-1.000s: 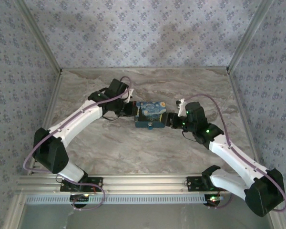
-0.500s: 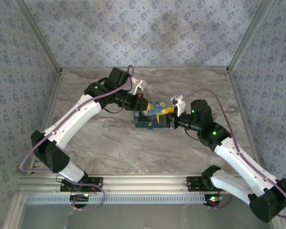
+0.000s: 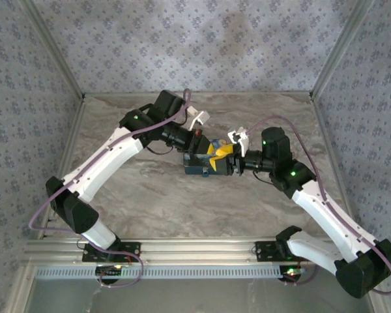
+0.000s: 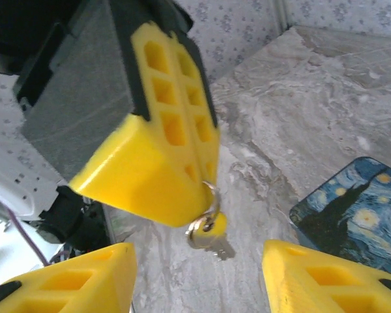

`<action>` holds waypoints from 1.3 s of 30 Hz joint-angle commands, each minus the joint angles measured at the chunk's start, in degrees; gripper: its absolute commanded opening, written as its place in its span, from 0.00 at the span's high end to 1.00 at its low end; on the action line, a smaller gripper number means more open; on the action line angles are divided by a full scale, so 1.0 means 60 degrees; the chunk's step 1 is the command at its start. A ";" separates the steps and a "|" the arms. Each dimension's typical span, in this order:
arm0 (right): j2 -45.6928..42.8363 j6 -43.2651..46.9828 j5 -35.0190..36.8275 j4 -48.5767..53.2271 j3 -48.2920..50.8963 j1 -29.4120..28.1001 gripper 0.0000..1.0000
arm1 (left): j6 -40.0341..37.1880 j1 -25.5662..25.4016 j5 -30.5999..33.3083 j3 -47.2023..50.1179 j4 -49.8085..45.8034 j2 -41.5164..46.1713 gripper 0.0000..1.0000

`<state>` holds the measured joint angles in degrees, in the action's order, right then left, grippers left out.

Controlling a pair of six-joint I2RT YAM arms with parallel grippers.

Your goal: Unlock a padlock with a key

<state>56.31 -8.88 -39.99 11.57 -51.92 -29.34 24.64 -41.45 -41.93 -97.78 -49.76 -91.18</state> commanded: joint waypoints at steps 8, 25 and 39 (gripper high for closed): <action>0.0202 0.0439 -0.0557 0.0289 -0.0580 0.0087 0.50 | -0.0253 -0.0210 -0.0456 -0.0301 -0.0292 -0.0024 1.00; 0.0369 0.0761 -0.0486 0.0793 -0.0940 0.0276 0.86 | -0.0305 -0.0240 -0.0569 -0.0326 -0.0285 0.0020 1.00; 0.0131 0.0108 -0.0398 0.0184 -0.0575 0.0510 0.95 | 0.0239 0.0182 0.0098 0.0326 0.0874 0.0705 0.60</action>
<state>58.52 -6.04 -42.63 15.42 -55.53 -26.81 24.77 -41.60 -42.13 -97.10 -47.97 -90.59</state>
